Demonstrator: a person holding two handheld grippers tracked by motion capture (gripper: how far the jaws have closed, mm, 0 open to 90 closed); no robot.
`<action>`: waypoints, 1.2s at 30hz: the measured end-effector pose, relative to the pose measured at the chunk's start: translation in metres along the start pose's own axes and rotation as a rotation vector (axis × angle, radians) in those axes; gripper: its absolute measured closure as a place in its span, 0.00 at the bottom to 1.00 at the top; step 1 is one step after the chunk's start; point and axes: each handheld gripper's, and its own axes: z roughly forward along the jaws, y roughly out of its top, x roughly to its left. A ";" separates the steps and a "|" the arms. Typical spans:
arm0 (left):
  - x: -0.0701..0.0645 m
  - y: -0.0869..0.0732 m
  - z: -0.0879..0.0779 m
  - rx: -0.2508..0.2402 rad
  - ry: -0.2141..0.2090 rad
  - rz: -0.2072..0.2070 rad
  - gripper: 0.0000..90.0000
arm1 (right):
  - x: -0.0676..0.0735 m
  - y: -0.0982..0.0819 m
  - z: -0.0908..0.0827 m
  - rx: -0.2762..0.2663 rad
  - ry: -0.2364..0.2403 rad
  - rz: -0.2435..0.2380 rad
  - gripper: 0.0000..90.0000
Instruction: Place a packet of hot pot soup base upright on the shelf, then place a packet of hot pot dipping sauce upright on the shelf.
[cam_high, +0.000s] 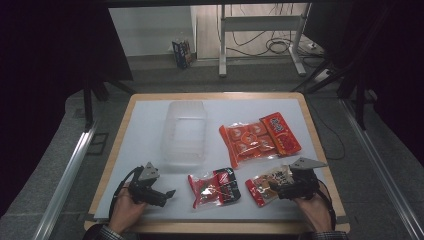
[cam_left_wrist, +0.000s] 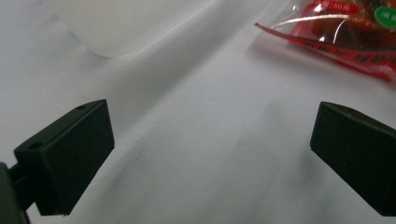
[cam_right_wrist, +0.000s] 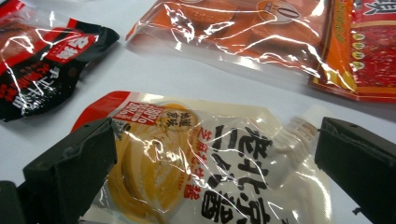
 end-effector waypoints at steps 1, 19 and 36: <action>0.000 0.000 0.000 0.003 0.003 0.005 0.00 | 0.000 0.000 0.001 0.000 0.009 0.003 0.00; 0.000 0.000 -0.001 -0.012 0.005 0.002 0.00 | 0.004 0.002 0.003 0.000 0.002 -0.003 0.00; 0.001 -0.001 -0.001 -0.009 0.003 -0.002 0.00 | -0.002 0.002 0.003 0.033 -0.039 0.031 0.00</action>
